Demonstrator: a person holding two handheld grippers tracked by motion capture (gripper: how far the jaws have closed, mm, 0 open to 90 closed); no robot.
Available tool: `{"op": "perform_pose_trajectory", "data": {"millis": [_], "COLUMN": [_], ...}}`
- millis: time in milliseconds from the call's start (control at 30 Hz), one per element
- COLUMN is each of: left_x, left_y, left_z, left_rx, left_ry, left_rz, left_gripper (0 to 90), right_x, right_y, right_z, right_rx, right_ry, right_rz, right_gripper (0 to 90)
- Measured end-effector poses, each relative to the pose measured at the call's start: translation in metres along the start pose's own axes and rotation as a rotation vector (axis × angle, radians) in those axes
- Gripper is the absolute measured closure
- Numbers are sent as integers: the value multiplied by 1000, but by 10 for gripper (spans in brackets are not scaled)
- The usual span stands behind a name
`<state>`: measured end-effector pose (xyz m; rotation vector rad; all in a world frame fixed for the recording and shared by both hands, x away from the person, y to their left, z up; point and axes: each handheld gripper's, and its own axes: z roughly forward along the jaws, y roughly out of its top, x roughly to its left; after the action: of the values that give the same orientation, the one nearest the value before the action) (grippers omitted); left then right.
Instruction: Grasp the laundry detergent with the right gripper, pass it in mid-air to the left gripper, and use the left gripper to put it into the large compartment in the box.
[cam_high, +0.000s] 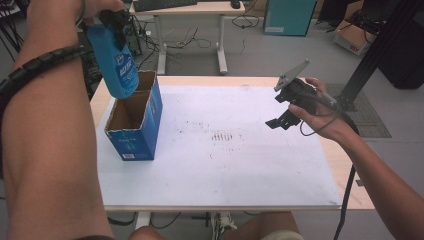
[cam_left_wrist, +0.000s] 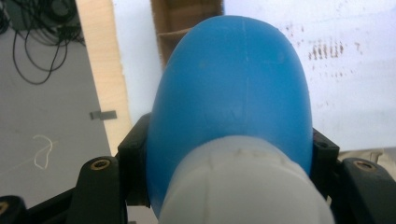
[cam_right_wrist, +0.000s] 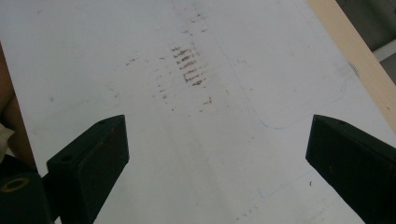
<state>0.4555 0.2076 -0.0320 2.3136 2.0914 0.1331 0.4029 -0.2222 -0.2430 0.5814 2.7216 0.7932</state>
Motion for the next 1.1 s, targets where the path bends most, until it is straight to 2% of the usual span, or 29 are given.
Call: {"op": "perform_pose_trajectory", "data": {"millis": [167, 200, 233, 400, 467, 500, 600, 633, 667, 767, 1100], "left_x": [8, 9, 11, 17, 19, 20, 22, 23, 24, 25, 28], "left_y": [0, 0, 0, -1, -1, -1, -1, 0, 0, 0, 2], "left_z": [0, 0, 0, 1, 2, 2, 4, 5, 6, 10, 27], "left_rx": [-20, -26, -28, -37, -39, -41, -45, -47, -48, -48, -42], "left_ry": [-12, -13, -12, -10, -7, -6, -2, -3, -6, -11, -16], "left_rz": [-68, -77, -75, -121, -131, -135, -144, -148, -148, -150, -148], "left_gripper": [373, 373, 373, 373, 373, 372, 372, 373, 373, 373, 373], "right_x": [0, -1, 0, 0, -1, 0, -1, -2, -1, -3, -1], "right_y": [-1, -1, -1, 0, 0, 0, -1, -1, -1, -1, 1], "right_z": [-1, -2, -2, -5, -6, -5, -3, -3, -2, 0, 3], "right_rx": [3, 4, 3, 6, 14, 1, 7, 13, 14, 17, 16], "right_ry": [-4, -5, -6, -18, -19, -22, -18, -16, -19, -17, -18], "right_rz": [-1, -11, -4, 1, -11, 1, -1, -20, -1, -20, -26], "right_gripper": [60, 60, 59, 59, 60, 60, 60, 60, 60, 60, 61]}}
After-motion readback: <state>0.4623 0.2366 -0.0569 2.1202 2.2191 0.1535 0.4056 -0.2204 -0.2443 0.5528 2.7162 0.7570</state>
